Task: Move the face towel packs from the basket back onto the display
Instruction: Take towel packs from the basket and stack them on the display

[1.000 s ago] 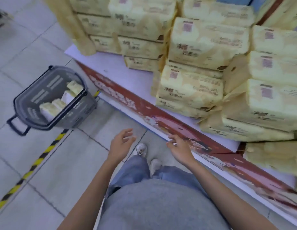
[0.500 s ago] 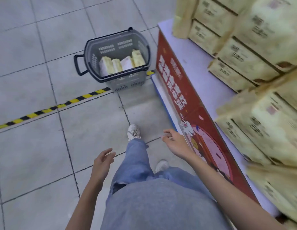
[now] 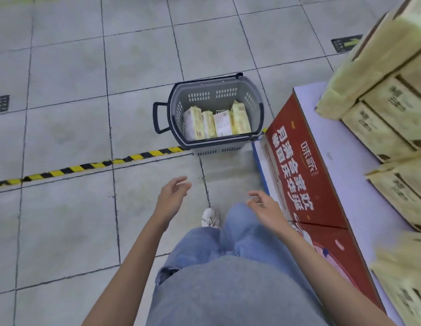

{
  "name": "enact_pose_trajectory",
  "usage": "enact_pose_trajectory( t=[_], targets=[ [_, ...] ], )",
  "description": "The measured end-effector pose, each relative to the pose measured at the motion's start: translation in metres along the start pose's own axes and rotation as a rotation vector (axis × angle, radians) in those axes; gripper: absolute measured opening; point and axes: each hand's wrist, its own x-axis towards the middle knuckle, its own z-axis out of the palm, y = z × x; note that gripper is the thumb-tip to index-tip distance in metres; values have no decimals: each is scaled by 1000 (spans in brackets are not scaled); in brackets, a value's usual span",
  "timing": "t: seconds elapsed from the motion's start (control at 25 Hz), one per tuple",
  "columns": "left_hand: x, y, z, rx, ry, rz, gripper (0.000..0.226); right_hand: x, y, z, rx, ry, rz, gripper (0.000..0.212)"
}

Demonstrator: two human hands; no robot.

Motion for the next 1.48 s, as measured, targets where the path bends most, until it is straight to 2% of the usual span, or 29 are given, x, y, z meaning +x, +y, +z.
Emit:
enact_pose_trajectory(
  t=[0.32,0.64,0.84,1.0,1.2,1.36,1.48],
  targets=[
    [89,68,0,-8,-23,-58,33,91,-52,-26,15,12,52,28],
    [190,133,4,-17,59,-255,30,240,-156,-61,-16,-86,51,30],
    [295,174,24,8,108,-241,26,353,-187,-62,-26,-143,94,31],
    [414,159,50,103,115,-181,39,475,-162,-36,-83,-144,184,40],
    [573,80,91,204,123,-164,65,615,-88,18,-129,-96,350,61],
    [647,15,114,240,161,-296,90,674,-25,57,-95,-95,539,73],
    [670,-23,119,187,208,-315,107,689,9,79,-22,-51,582,82]
  ],
)
